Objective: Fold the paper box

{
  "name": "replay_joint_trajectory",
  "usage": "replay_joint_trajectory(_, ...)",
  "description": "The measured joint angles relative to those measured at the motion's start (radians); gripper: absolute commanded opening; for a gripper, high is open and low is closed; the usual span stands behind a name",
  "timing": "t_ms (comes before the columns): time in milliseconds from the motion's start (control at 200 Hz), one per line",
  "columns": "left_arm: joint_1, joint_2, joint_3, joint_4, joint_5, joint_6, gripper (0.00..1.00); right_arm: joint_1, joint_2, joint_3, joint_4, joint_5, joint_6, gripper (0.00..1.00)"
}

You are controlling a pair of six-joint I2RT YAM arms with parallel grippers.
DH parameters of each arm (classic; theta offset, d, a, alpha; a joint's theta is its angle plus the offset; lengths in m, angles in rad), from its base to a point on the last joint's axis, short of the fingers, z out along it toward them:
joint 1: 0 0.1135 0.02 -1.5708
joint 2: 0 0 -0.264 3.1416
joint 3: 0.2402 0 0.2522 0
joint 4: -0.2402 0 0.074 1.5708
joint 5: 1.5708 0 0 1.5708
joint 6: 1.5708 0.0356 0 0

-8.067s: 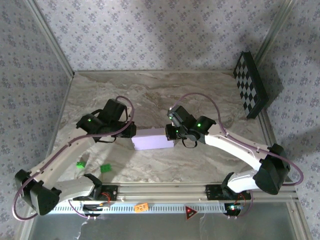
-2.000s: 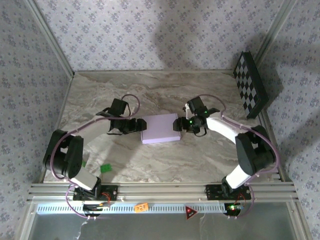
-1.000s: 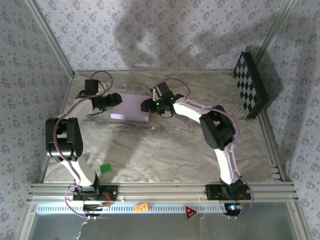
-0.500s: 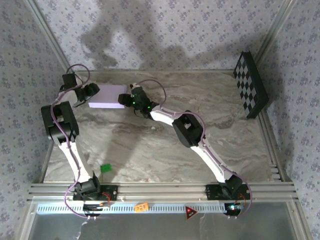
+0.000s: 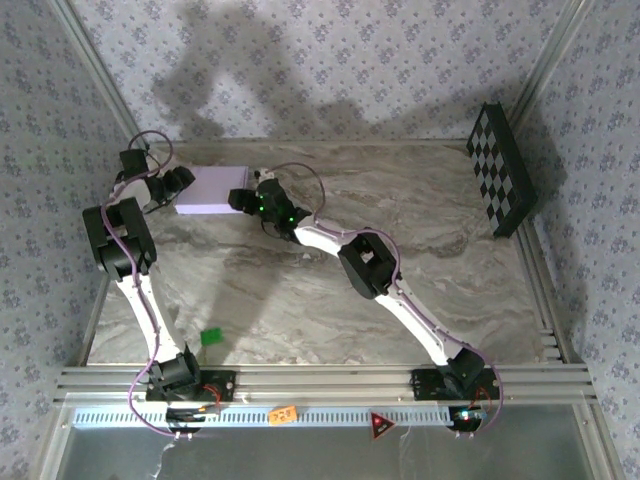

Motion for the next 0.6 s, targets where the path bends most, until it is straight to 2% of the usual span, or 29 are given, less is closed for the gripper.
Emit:
replay_joint_trajectory(175,0.005,-0.01,0.008,-0.047,-0.018,-0.005,0.78,-0.003,-0.149,-0.192,-0.024,-0.005,-0.046,0.92)
replay_joint_trajectory(225,0.006,-0.022,0.007,-0.062,-0.029,-0.008,0.81,-0.01,-0.204,-0.264,-0.013,-0.009,-0.072,0.96)
replay_joint_trajectory(250,0.007,-0.031,0.007,-0.068,-0.035,-0.005,0.86,-0.016,-0.235,-0.301,-0.013,-0.009,-0.078,0.99)
replay_joint_trajectory(365,0.008,-0.097,0.003,-0.086,-0.063,-0.011,0.99,-0.05,-0.382,-0.48,0.01,-0.013,-0.13,0.99)
replay_joint_trajectory(480,0.002,-0.208,-0.031,-0.084,-0.091,-0.001,0.99,-0.092,-0.533,-0.653,0.023,-0.015,-0.167,0.99)
replay_joint_trajectory(600,-0.034,-0.363,-0.137,-0.07,-0.148,0.021,0.99,-0.145,-0.676,-0.808,0.013,-0.032,-0.196,0.99)
